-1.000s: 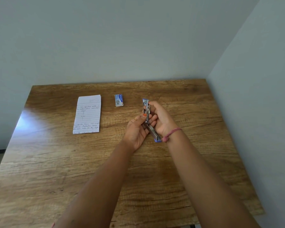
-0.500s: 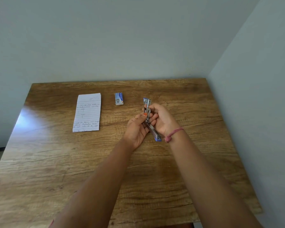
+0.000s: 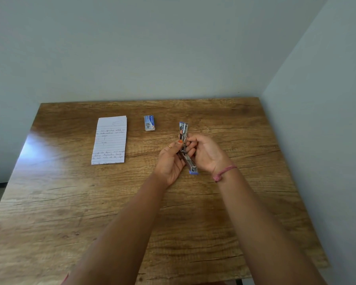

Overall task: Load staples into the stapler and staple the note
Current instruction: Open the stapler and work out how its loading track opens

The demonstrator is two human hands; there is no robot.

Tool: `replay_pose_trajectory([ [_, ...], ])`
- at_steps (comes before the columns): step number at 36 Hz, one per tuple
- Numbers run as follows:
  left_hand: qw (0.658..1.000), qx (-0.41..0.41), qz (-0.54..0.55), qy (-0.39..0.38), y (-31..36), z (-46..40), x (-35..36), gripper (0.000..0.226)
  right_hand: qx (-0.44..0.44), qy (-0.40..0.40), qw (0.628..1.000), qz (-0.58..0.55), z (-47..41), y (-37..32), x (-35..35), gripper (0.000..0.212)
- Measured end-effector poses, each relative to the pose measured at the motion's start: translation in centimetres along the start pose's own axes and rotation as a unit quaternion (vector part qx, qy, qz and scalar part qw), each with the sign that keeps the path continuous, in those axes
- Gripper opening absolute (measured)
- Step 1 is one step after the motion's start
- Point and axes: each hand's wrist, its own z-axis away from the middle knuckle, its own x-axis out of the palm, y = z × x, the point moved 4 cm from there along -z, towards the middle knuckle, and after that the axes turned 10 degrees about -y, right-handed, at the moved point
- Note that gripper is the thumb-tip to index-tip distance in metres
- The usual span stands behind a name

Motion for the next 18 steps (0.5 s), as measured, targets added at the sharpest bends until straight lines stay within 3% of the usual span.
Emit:
replay_pose_trajectory([
  [6, 1.0, -0.002, 0.008, 0.007, 0.07, 0.11, 0.02, 0.021, -0.006, -0.055, 0.998, 0.008, 0.67, 0.31, -0.3, 0.028],
  [18, 1.0, -0.002, 0.001, 0.003, 0.14, 0.15, 0.08, 0.02, -0.002, -0.045, 0.999, 0.011, 0.84, 0.2, -0.12, 0.032],
])
